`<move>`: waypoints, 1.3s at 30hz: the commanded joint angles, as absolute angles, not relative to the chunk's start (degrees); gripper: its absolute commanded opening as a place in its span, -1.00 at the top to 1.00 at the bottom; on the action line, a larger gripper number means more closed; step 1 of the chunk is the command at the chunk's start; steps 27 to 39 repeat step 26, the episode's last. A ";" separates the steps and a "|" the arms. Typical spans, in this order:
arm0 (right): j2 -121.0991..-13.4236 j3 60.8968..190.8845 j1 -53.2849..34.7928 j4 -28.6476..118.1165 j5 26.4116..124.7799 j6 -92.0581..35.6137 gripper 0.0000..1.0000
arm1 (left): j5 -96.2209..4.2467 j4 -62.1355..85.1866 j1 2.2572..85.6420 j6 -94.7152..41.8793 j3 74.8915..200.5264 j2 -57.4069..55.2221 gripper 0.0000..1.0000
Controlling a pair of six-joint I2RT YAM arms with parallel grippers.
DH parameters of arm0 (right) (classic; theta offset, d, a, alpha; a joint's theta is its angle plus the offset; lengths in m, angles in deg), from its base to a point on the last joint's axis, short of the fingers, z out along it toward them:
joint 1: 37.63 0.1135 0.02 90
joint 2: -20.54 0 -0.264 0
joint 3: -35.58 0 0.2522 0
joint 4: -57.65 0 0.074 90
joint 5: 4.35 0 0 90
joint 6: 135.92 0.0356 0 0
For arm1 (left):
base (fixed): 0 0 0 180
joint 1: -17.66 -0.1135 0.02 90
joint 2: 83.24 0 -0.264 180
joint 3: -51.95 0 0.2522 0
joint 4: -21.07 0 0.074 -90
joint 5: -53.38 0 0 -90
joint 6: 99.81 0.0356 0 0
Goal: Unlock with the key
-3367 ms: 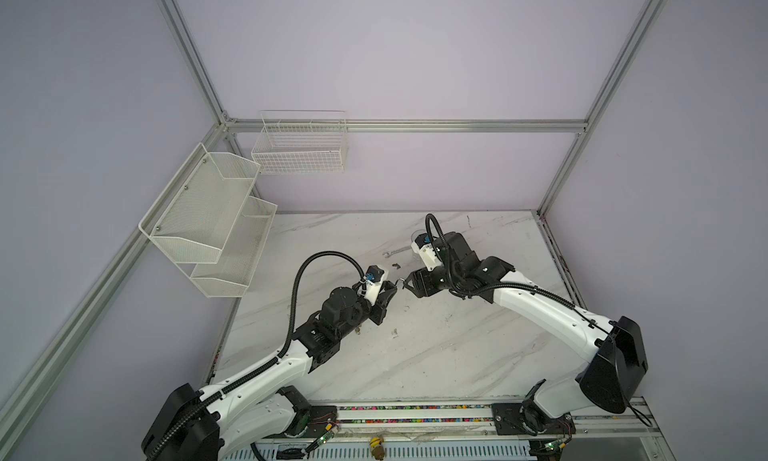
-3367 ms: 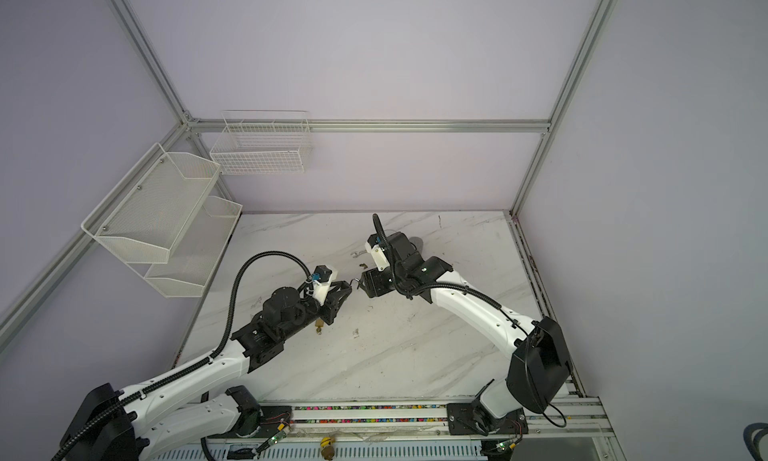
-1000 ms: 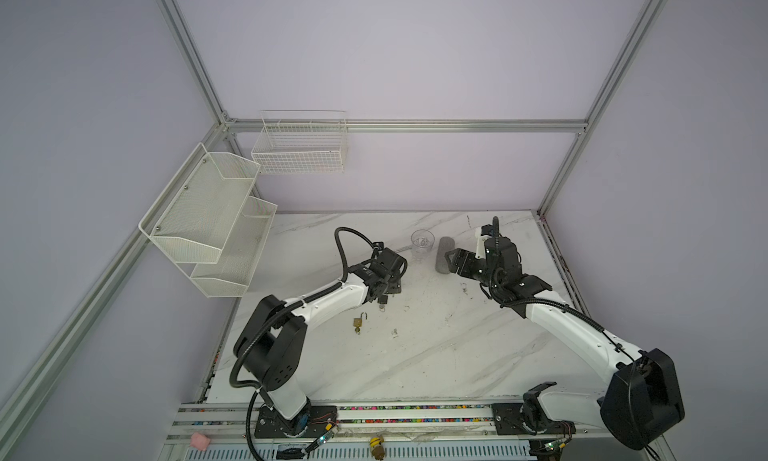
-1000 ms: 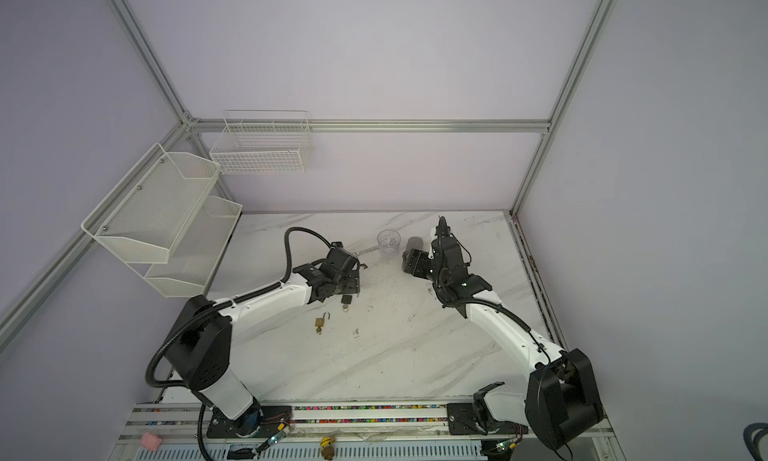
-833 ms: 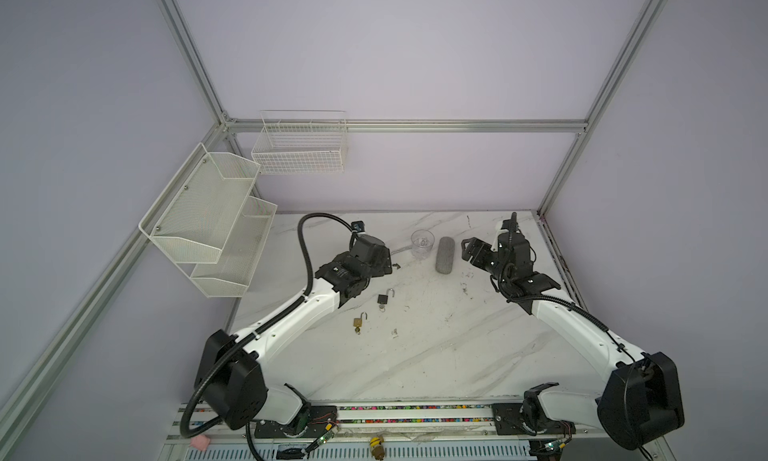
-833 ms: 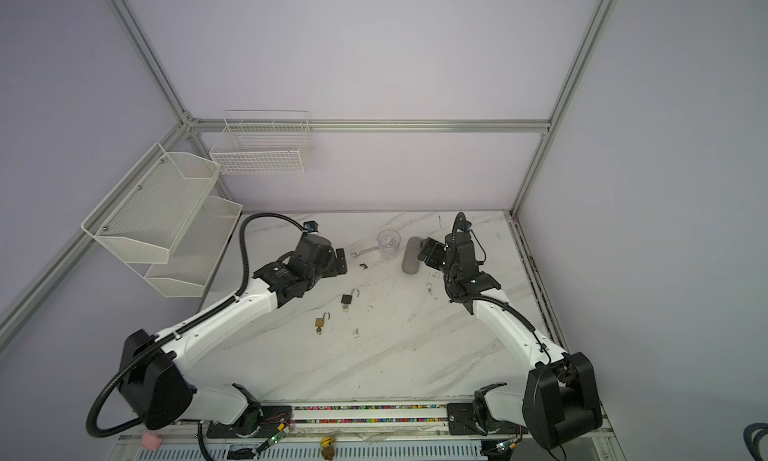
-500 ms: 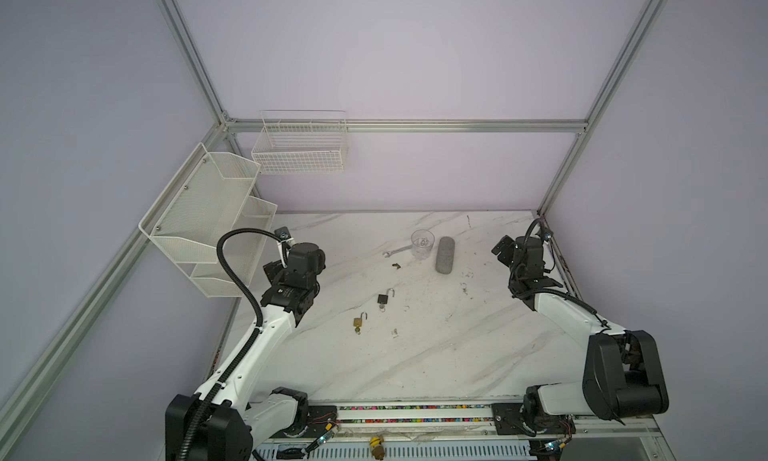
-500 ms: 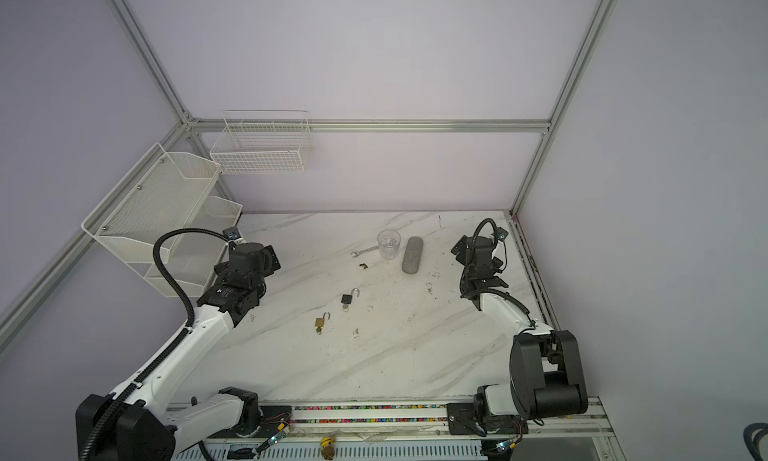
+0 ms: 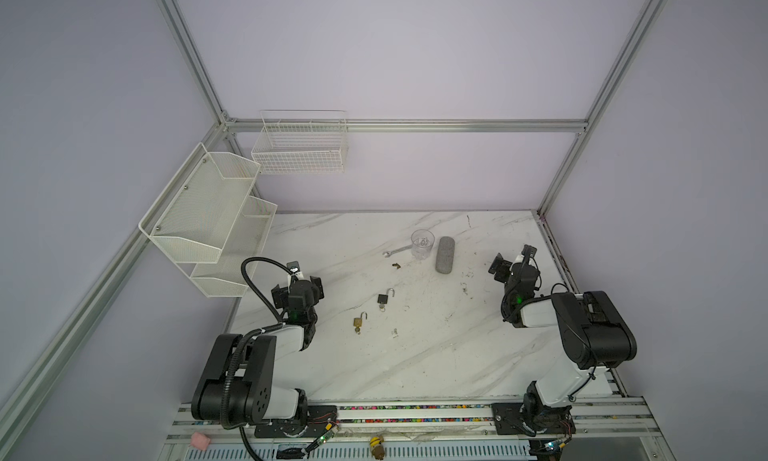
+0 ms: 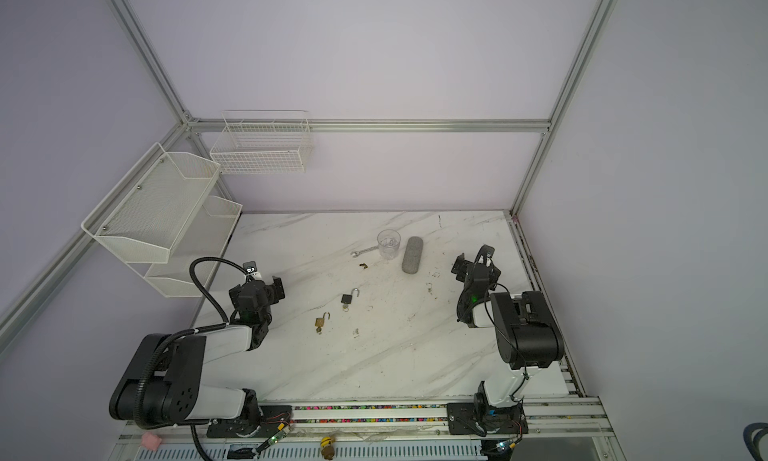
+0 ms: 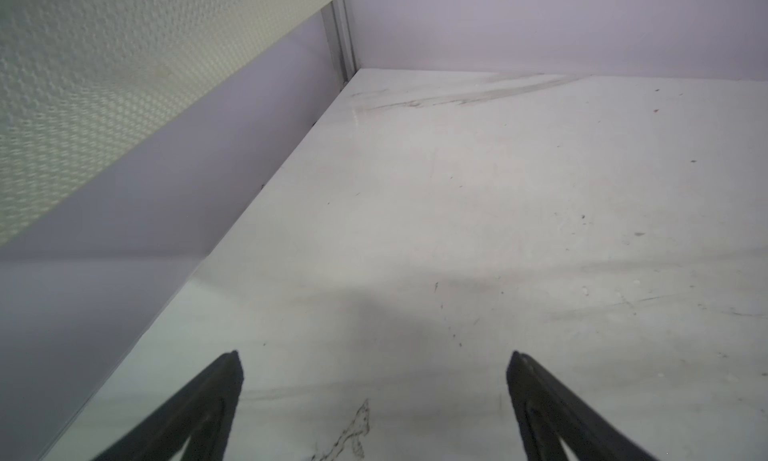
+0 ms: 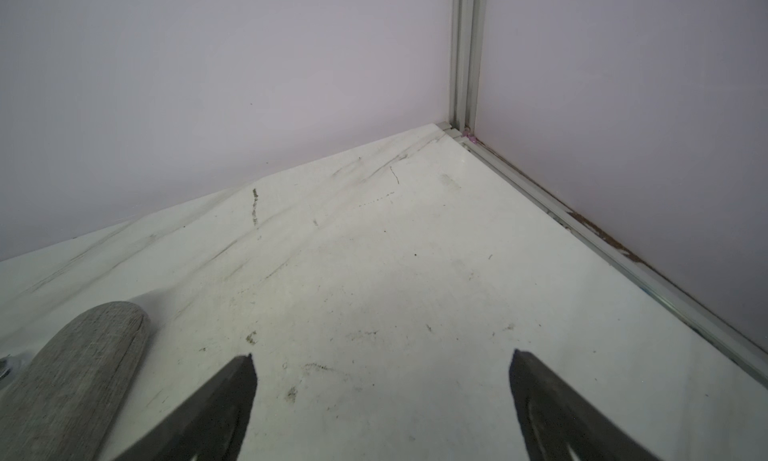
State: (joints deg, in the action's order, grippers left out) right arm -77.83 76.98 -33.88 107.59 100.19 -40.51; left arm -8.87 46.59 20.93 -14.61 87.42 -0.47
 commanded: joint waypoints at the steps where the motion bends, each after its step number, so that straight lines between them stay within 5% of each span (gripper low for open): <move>1: -82.06 74.36 -34.17 127.43 91.13 -47.68 -0.95 | -15.13 62.18 20.97 -10.57 86.49 5.50 -0.99; 39: -81.24 76.36 -33.41 121.94 91.76 -48.84 -0.95 | -14.91 63.99 19.61 -12.01 86.68 7.27 -1.00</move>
